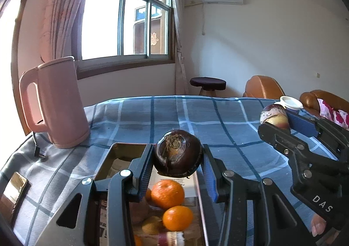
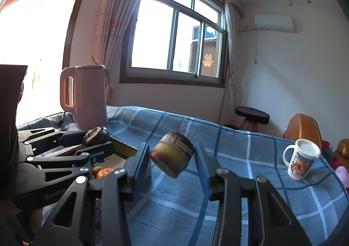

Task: Organize fruits
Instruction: 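Carry the jar and the dark brown fruit over the gold tin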

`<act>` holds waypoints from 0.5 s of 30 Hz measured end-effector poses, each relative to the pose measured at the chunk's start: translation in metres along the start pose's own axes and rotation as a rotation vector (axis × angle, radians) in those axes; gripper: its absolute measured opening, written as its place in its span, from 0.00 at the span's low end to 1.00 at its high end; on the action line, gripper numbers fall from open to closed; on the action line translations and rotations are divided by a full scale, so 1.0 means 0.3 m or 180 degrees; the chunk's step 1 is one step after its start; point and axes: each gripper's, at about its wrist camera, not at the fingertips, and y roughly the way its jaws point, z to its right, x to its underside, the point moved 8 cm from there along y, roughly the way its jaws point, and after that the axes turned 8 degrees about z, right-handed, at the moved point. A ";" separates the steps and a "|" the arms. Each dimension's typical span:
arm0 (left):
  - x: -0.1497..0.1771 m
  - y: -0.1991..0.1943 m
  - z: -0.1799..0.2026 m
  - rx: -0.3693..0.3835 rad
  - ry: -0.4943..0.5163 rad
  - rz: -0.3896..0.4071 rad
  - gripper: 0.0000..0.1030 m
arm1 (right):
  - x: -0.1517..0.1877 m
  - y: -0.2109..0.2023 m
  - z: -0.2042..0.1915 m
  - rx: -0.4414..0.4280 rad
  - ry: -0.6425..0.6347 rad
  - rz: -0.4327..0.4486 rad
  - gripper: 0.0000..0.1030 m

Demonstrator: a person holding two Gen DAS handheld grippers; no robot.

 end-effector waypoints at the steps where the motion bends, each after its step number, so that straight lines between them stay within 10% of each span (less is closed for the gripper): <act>1: 0.000 -0.003 -0.005 -0.0010 -0.0005 0.0000 0.43 | -0.001 0.000 -0.006 -0.0011 -0.0003 -0.0001 0.44; 15: 0.007 -0.029 -0.129 -0.0204 -0.0079 -0.0014 0.43 | -0.012 0.042 -0.122 -0.0196 -0.0091 -0.0020 0.44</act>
